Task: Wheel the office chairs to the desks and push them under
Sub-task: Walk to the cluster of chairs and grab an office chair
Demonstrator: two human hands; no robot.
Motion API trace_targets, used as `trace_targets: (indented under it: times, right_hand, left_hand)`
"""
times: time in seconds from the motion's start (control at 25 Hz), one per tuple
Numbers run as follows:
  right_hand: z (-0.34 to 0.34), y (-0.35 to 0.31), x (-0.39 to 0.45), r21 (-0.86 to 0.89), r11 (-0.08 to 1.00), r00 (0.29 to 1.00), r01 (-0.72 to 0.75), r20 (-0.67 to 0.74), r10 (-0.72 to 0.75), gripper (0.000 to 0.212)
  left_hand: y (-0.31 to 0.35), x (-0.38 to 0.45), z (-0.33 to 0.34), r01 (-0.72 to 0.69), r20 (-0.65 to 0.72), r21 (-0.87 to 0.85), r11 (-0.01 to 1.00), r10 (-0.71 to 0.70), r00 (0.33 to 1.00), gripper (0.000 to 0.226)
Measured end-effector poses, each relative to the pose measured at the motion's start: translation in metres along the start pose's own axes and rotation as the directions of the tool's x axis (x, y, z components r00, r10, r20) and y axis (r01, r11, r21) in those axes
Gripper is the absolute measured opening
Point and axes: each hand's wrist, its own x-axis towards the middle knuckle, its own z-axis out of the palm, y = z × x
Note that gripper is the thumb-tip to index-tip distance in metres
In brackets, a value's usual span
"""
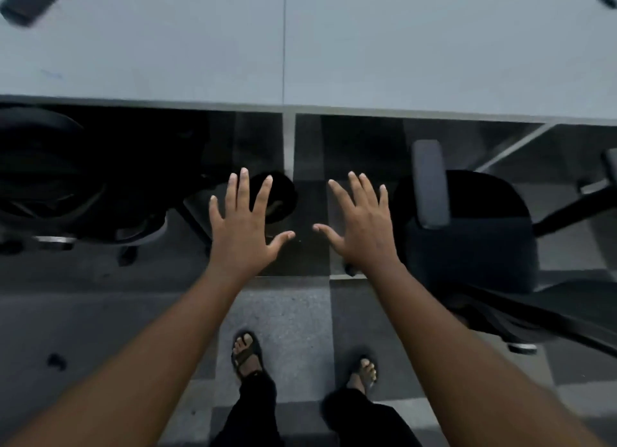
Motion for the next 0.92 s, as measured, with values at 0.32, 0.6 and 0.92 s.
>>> trace_targets:
  times: [0.32,0.6,0.92]
  right_hand:
    - [-0.142,0.098,-0.128,-0.035,0.999,0.999,-0.008,-0.048,0.006,0.087]
    - [-0.223,0.207,-0.22,-0.123,0.992,0.999,-0.011,-0.039,0.007,0.088]
    - [-0.273,0.291,-0.318,-0.151,0.975,0.986,-0.164,-0.054,0.157,0.099]
  left_hand:
    - [0.15,-0.08,-0.085,0.012,-0.035,0.054,0.998,-0.01,0.999,0.109]
    - [0.28,-0.139,-0.135,-0.057,-0.046,0.102,0.993,0.062,0.997,0.11]
    - [0.382,-0.178,-0.157,-0.246,-0.017,0.034,0.969,0.247,0.969,0.115]
